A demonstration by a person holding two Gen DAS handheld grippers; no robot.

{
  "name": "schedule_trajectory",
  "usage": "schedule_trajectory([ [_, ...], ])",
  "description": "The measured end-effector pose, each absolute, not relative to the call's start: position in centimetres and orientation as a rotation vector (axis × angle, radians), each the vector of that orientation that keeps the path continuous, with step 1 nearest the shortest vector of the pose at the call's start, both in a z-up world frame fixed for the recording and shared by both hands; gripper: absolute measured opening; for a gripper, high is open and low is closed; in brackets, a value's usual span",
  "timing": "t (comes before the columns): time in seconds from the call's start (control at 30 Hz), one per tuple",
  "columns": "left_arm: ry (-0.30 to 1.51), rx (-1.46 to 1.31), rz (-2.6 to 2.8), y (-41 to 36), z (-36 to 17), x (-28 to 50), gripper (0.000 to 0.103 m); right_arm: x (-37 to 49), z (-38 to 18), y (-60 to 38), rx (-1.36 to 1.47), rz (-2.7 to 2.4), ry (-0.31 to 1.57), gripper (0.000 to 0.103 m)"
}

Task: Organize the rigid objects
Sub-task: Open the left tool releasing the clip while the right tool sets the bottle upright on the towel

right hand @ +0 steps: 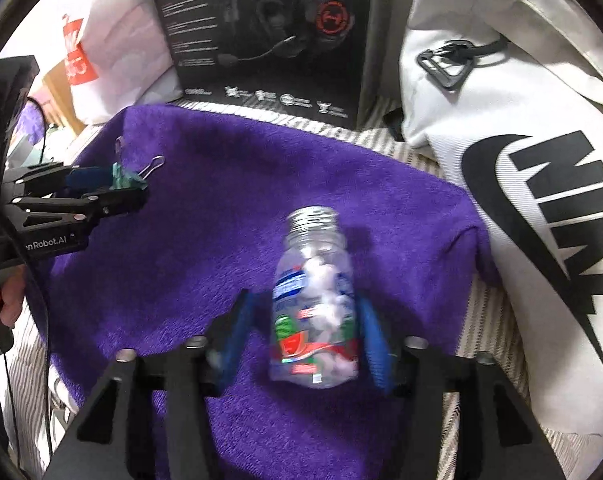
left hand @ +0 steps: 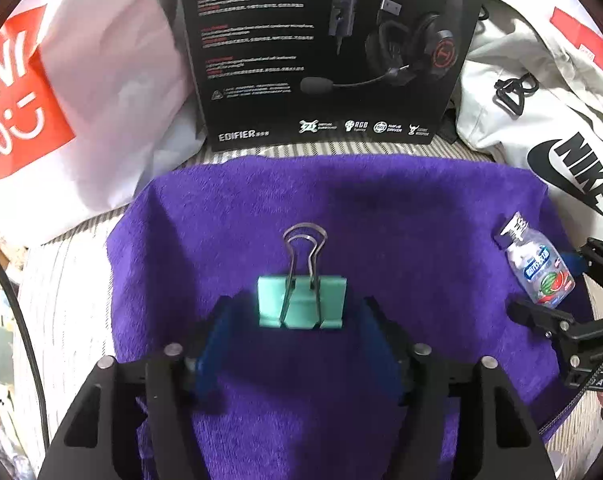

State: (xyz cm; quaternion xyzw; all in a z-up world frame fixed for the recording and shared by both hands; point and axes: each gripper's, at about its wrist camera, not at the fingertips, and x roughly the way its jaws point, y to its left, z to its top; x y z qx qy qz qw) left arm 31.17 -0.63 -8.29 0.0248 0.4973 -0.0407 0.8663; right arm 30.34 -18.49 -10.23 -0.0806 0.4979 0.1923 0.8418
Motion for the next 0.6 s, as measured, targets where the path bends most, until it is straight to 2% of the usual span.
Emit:
schedule_trajectory([
  [0.07,1.040,0.039,-0.081,-0.4,-8.1,30.7,0.063,30.1,-10.3,-18.4,-0.183,0.403,1.057,0.069],
  [0.23,1.020,0.019,-0.070,0.1,-6.5,28.4,0.064,29.1,-9.2,-19.5,-0.139,0.382,1.051,0.069],
  [0.33,0.996,0.018,-0.063,0.1,-5.1,26.6,0.069,27.9,-7.6,-20.4,-0.105,0.363,1.026,0.069],
  [0.6,0.952,0.003,-0.055,1.0,-2.1,20.2,0.072,22.4,-4.1,-22.2,-0.025,0.298,0.962,0.080],
])
